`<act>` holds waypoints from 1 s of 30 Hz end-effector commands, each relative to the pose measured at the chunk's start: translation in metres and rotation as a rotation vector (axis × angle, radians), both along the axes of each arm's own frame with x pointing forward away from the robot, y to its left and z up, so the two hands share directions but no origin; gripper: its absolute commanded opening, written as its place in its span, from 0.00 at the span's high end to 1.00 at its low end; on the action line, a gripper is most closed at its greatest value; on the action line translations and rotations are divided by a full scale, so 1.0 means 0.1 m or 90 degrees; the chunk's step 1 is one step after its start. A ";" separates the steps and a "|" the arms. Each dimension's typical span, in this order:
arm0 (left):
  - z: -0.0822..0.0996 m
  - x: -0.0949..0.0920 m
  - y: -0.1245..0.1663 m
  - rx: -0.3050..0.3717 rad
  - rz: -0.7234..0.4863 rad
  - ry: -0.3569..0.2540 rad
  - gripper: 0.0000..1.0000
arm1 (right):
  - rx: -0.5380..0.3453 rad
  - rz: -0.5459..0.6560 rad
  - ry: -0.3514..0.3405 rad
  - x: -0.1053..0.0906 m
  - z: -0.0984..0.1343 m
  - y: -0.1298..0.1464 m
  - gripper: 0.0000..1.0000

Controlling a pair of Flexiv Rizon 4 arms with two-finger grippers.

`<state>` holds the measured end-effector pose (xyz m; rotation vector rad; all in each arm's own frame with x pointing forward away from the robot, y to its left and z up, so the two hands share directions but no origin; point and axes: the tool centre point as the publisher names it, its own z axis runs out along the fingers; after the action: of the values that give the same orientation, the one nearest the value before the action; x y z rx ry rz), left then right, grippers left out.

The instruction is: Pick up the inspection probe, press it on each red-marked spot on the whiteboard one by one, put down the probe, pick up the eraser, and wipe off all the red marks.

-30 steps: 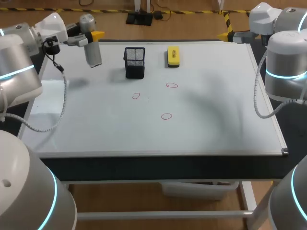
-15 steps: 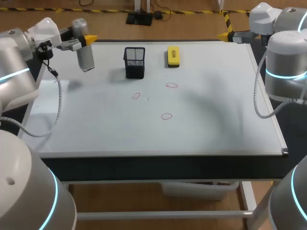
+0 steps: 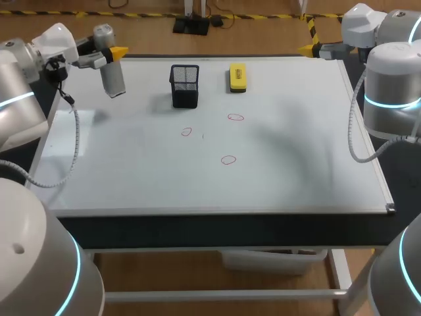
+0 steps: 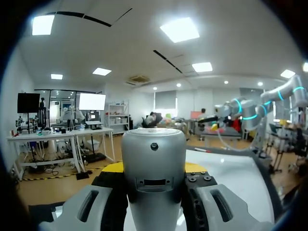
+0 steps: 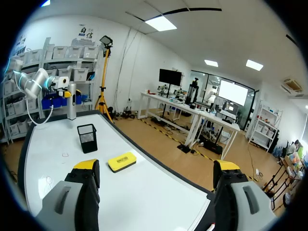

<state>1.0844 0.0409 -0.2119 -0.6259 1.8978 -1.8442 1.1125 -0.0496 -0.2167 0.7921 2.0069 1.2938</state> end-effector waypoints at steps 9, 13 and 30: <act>0.01 0.00 0.00 -0.001 -0.001 -0.001 1.00 | -0.040 0.096 0.059 0.28 -0.07 -0.13 0.00; 0.01 0.00 0.00 -0.001 -0.001 -0.001 1.00 | -0.065 0.142 0.089 0.43 -0.11 -0.14 0.00; 0.01 0.00 0.00 -0.001 -0.001 -0.001 1.00 | -0.166 0.400 0.228 0.99 -0.34 0.10 0.00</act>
<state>1.0844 0.0410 -0.2118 -0.6268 1.8970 -1.8447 1.1926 -0.0476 -0.2476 0.4653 2.4137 1.2181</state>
